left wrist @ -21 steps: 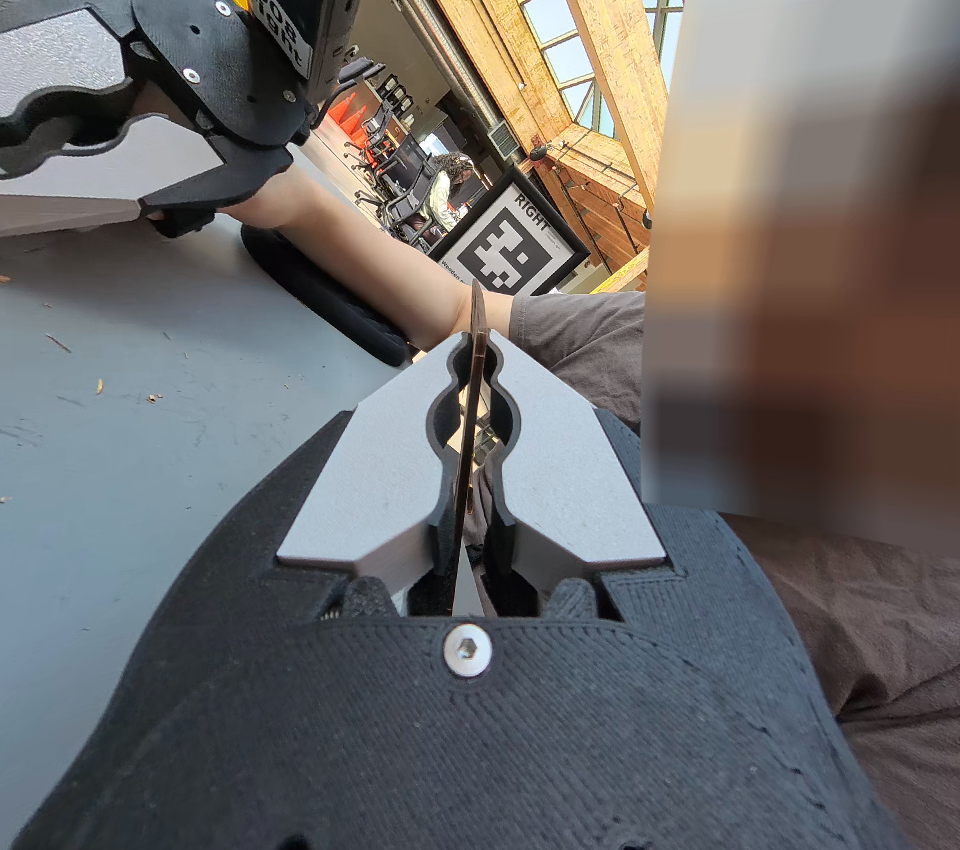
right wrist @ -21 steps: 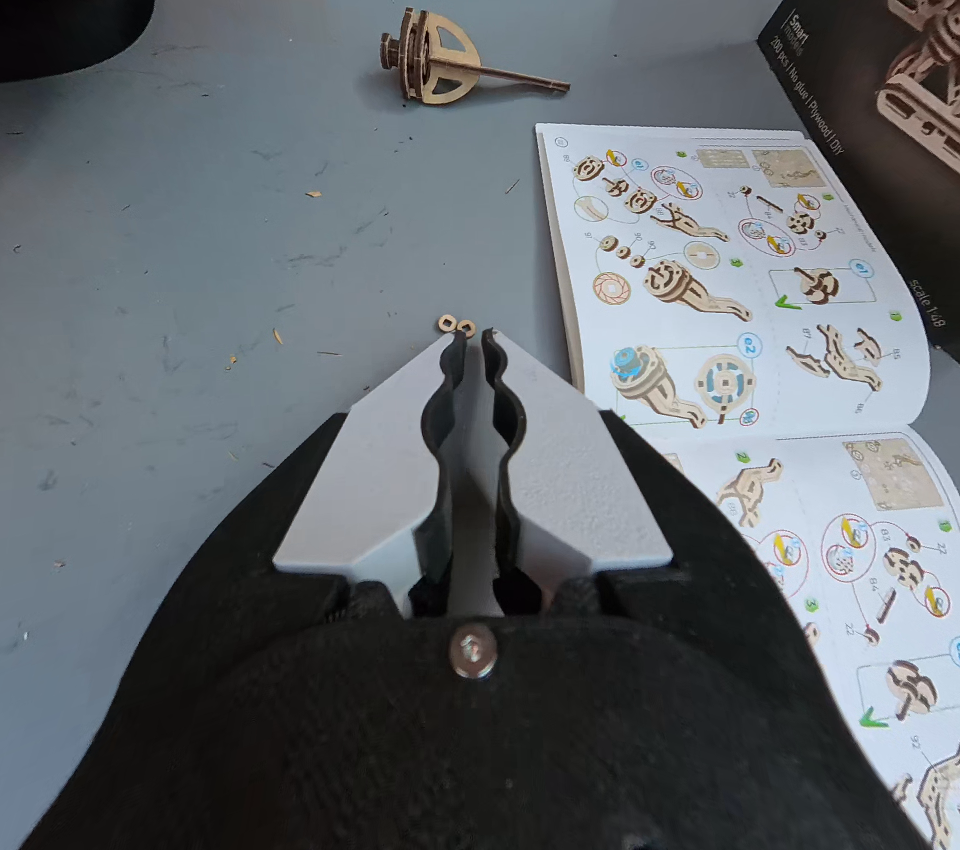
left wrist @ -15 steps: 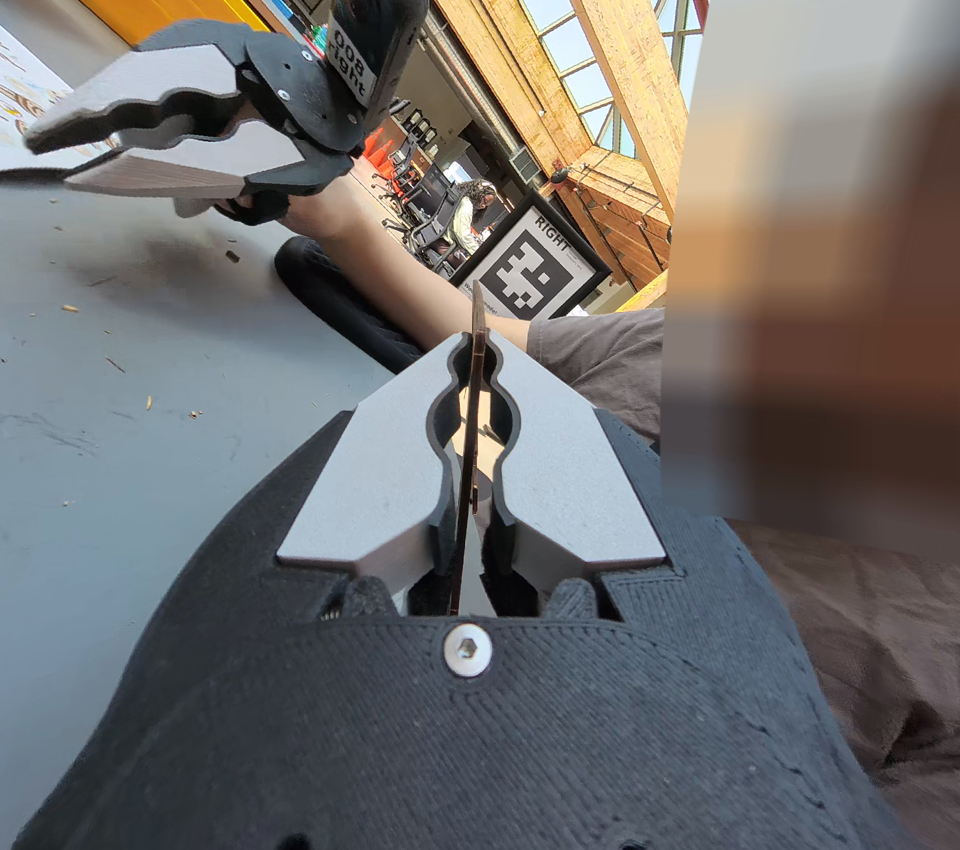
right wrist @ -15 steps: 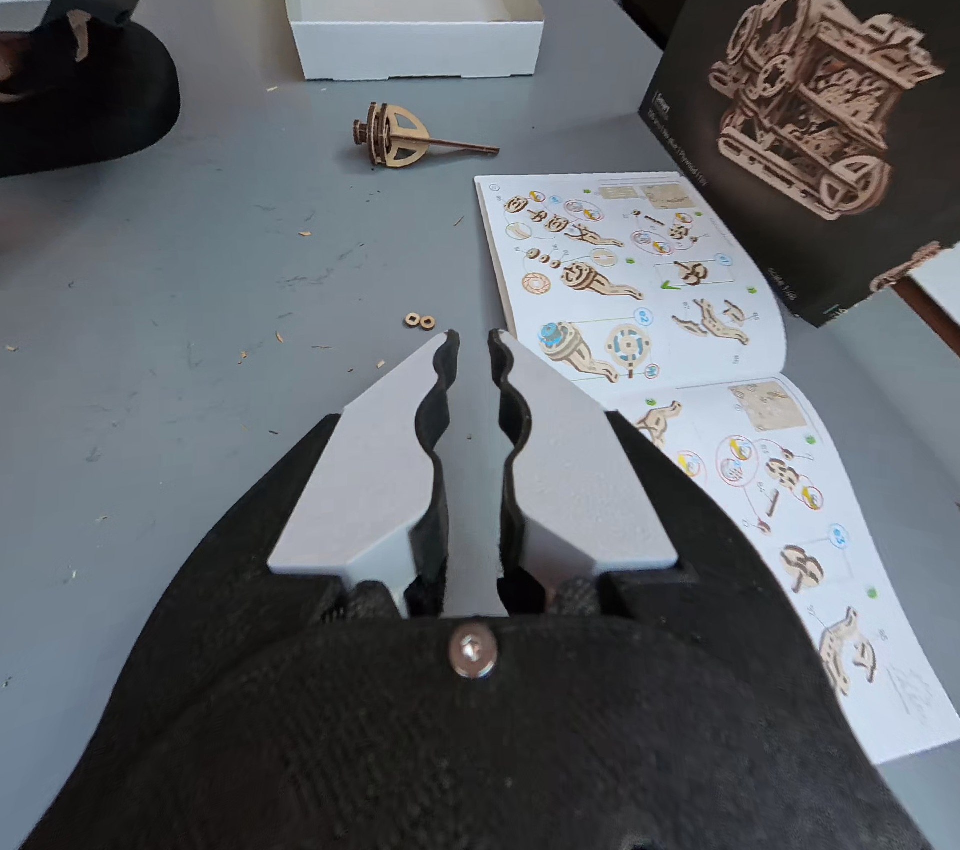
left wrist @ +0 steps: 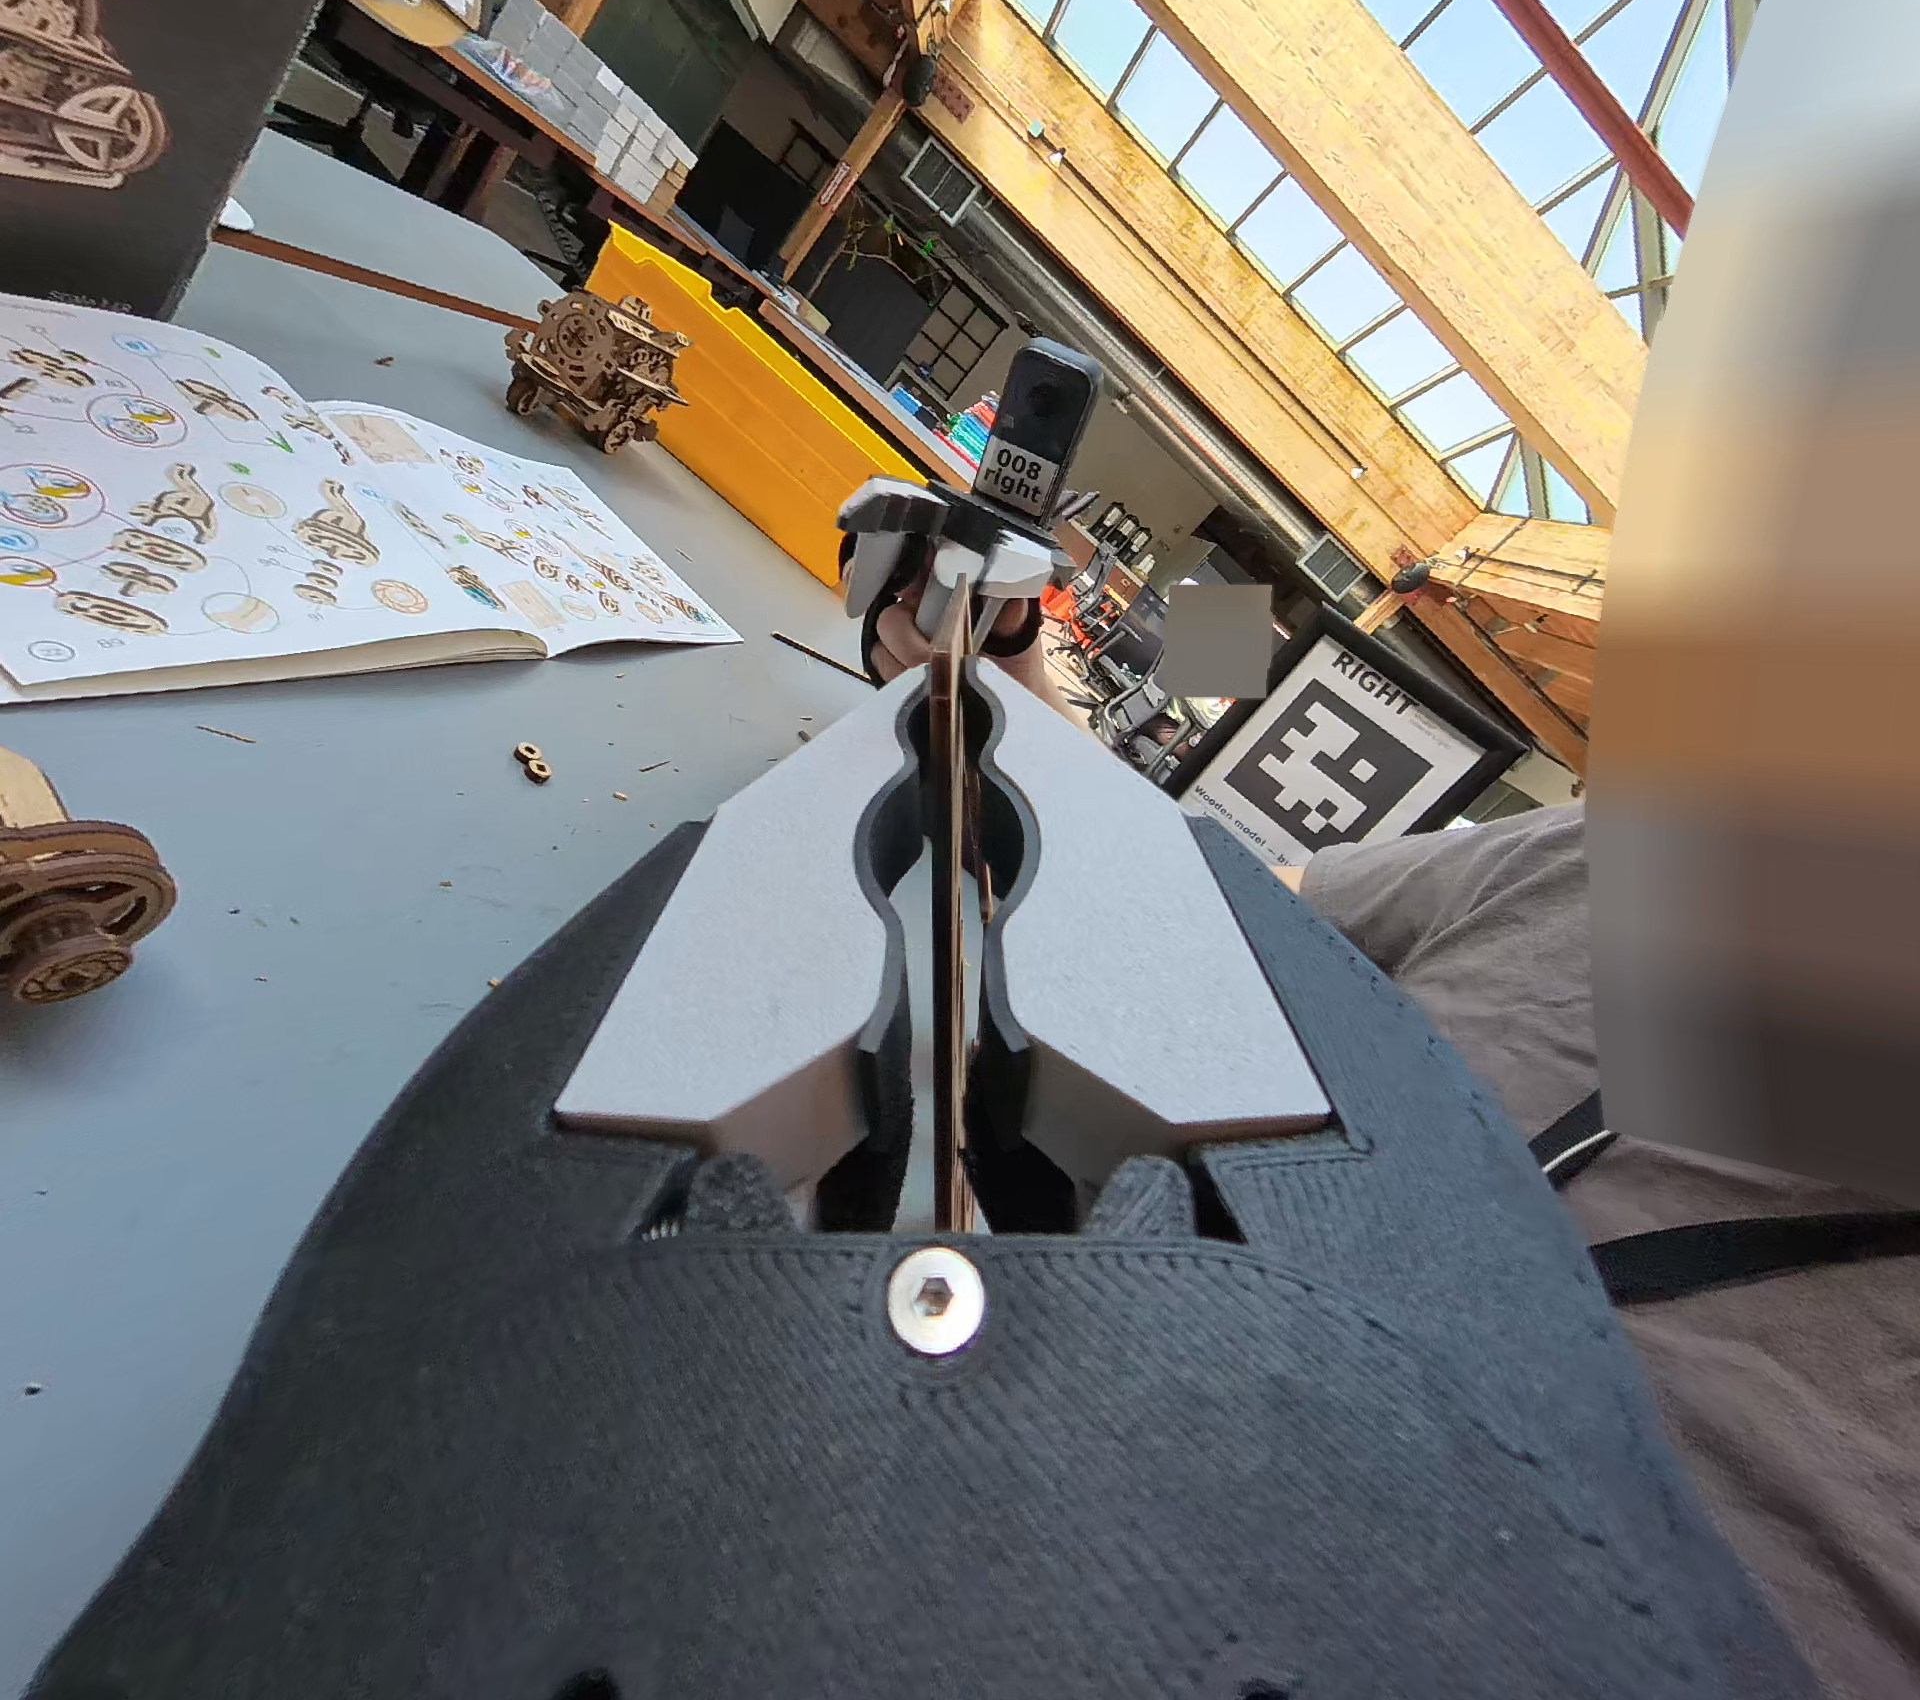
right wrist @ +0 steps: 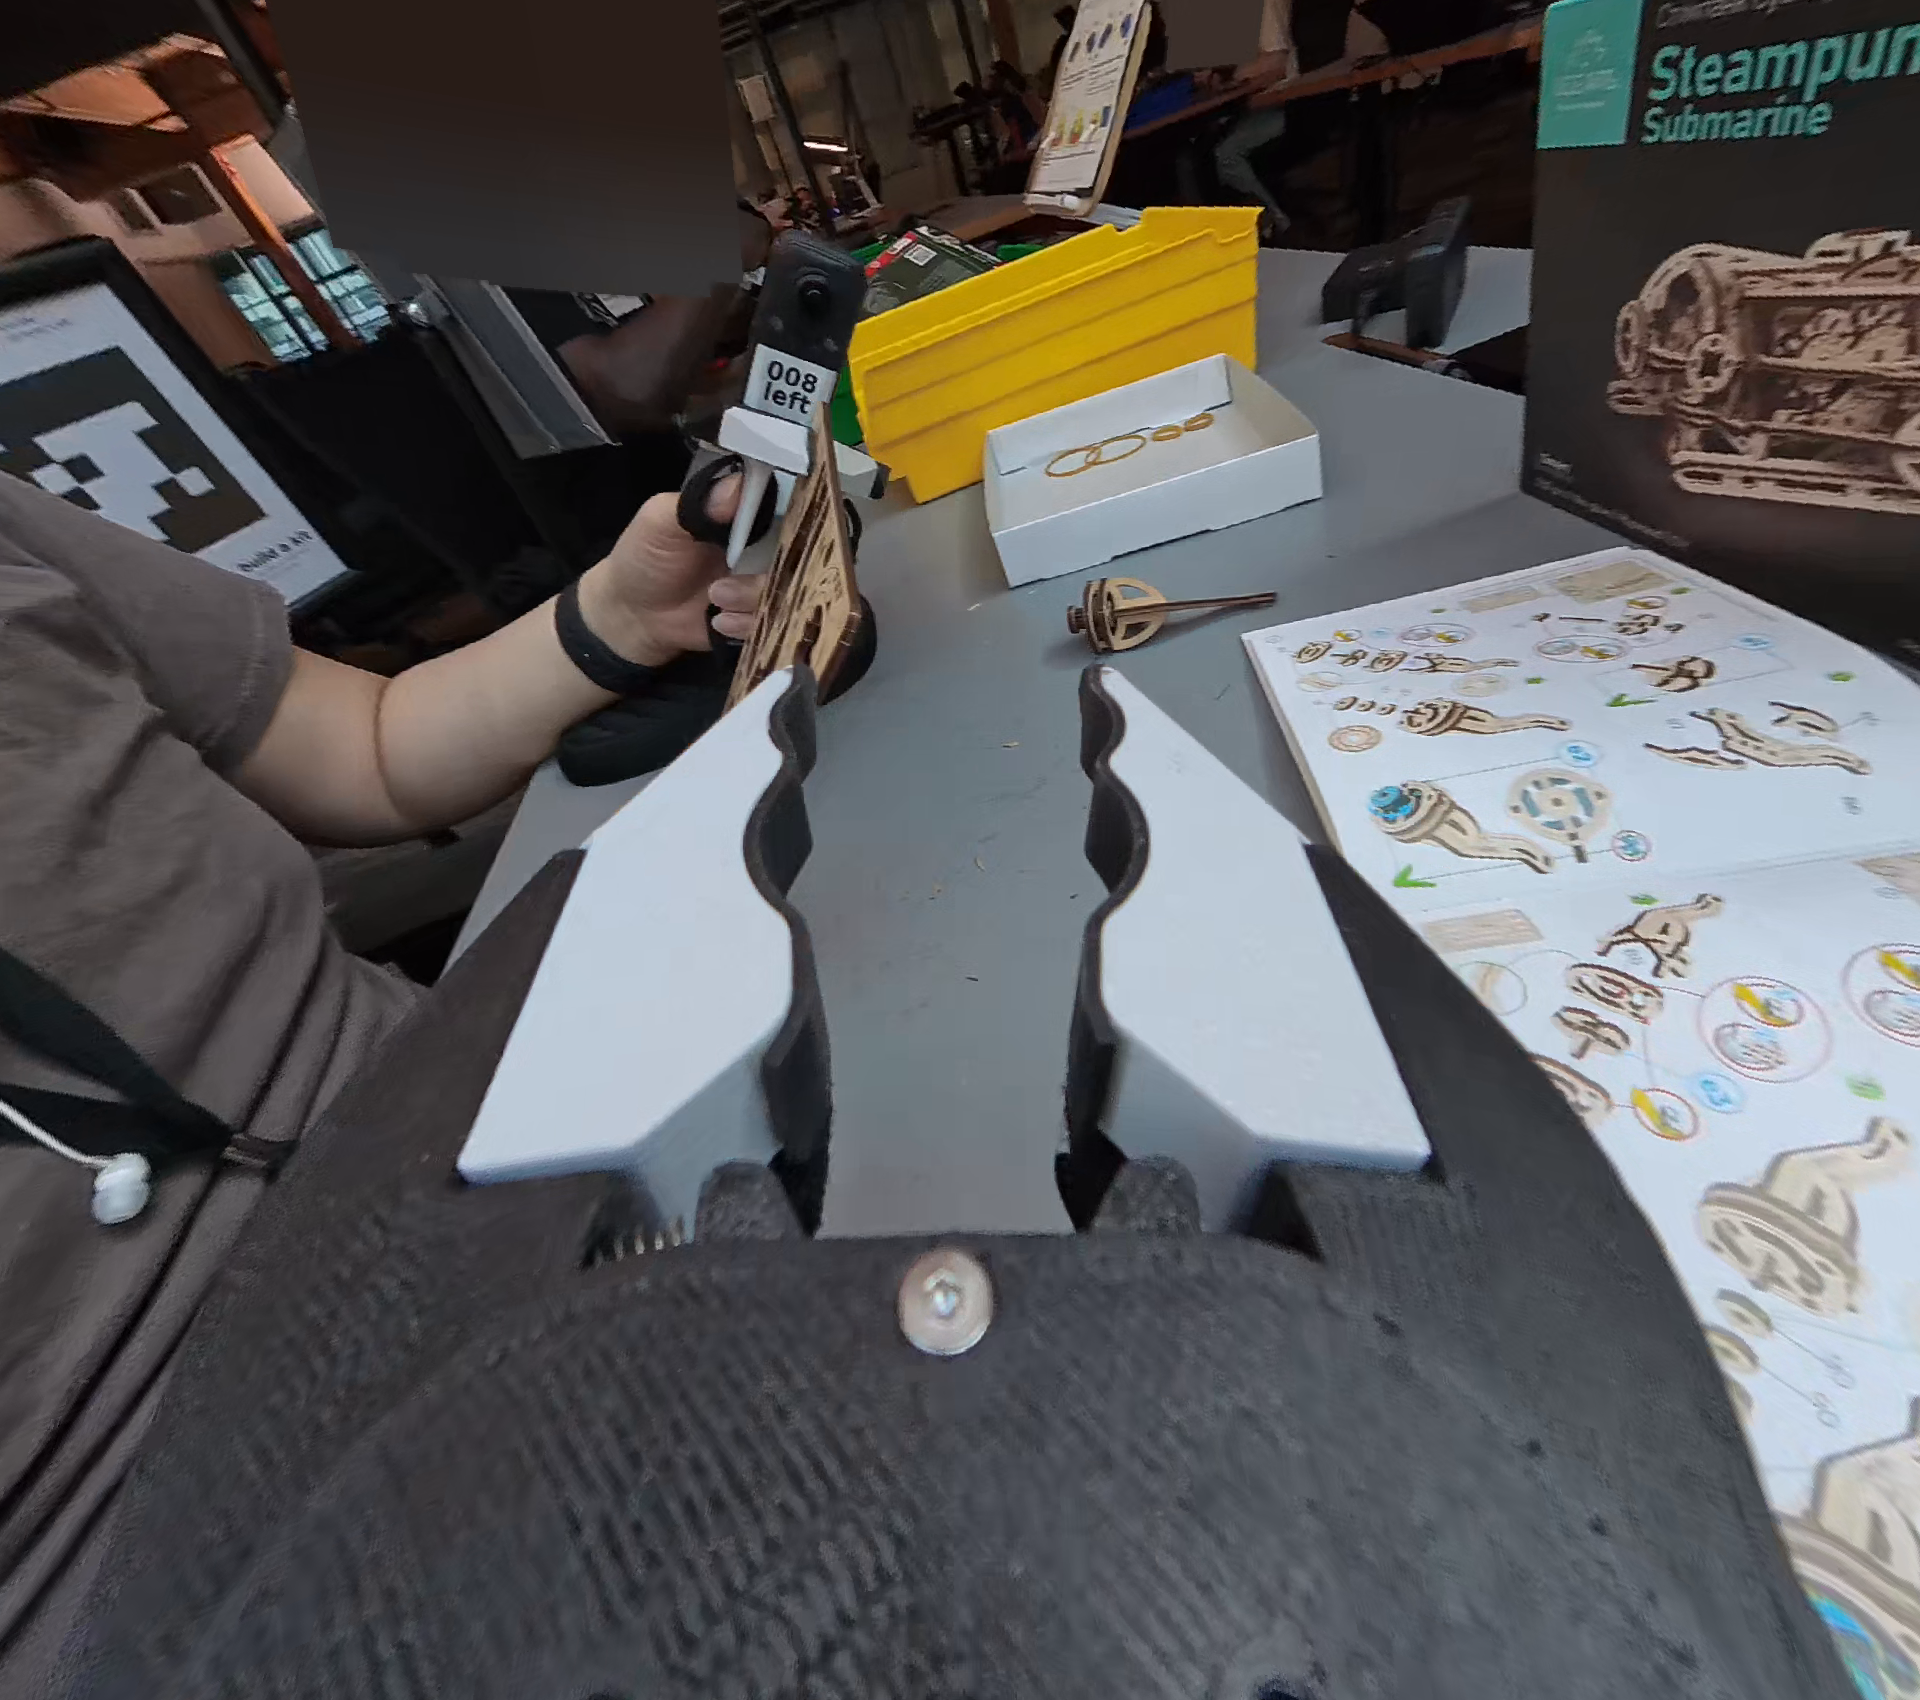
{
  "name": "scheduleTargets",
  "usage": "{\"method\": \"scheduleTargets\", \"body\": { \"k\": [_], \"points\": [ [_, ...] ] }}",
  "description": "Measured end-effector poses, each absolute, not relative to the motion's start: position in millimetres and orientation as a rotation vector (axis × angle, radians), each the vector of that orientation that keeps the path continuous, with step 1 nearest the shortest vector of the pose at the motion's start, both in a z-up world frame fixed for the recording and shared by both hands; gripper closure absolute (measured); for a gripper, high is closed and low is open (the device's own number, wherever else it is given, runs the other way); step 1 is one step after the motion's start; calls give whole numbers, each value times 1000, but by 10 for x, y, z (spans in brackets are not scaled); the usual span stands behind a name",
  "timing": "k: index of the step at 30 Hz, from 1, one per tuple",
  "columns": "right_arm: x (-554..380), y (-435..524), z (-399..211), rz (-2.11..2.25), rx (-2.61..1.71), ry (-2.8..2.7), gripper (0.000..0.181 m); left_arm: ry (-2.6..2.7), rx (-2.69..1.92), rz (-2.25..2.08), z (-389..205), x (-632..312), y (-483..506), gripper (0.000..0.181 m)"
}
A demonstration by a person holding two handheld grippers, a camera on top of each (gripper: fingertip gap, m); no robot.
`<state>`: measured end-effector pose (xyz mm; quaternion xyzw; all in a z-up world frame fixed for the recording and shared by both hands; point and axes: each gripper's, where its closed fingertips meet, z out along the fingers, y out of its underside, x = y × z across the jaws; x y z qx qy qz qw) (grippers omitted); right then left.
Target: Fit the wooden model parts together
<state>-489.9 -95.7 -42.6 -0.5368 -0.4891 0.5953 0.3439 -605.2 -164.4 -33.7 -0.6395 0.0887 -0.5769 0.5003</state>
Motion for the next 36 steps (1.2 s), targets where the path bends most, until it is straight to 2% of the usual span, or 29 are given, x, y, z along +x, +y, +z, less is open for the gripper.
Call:
{"method": "scheduleTargets", "body": {
  "k": [3,8,11,15,17,19,20,23,27,32,36],
  "points": [
    [-4938,-1036,-491,1643,-1460,-1290,133,210,-1550,-1388,-350,-6059,-1634,181],
    [-5059,-1219,-464,1854,-1504,-1244,128,207,-1543,-1375,-344,-6058,-1624,181],
    [-5139,-1342,-589,1835,-1552,-1316,131,219,-1545,-1382,-348,-6030,-1629,181],
    [-5176,-1435,-701,1830,-1589,-1386,157,240,-1553,-1389,-363,-5985,-1640,181],
    [-5134,-1480,-642,1912,-1560,-1397,177,264,-1574,-1385,-390,-5950,-1649,180],
    [-5098,-1475,-602,1959,-1556,-1386,179,296,-1595,-1356,-411,-5926,-1656,179],
    [-5086,-1456,-607,1950,-1559,-1386,179,312,-1593,-1336,-403,-5922,-1660,175],
    [-5052,-1415,-610,1915,-1542,-1399,178,317,-1631,-1242,-446,-5955,-1612,149],
    [-5010,-1368,-583,1885,-1512,-1401,178,326,-1676,-989,-508,-6113,-1506,129],
    [-4967,-1368,-562,1828,-1448,-1447,177,392,-1638,-707,-463,-6290,-1475,115],
    [-4929,-1405,-541,1764,-1373,-1504,176,424,-1591,-828,-393,-6212,-1566,106]
  ]
}}
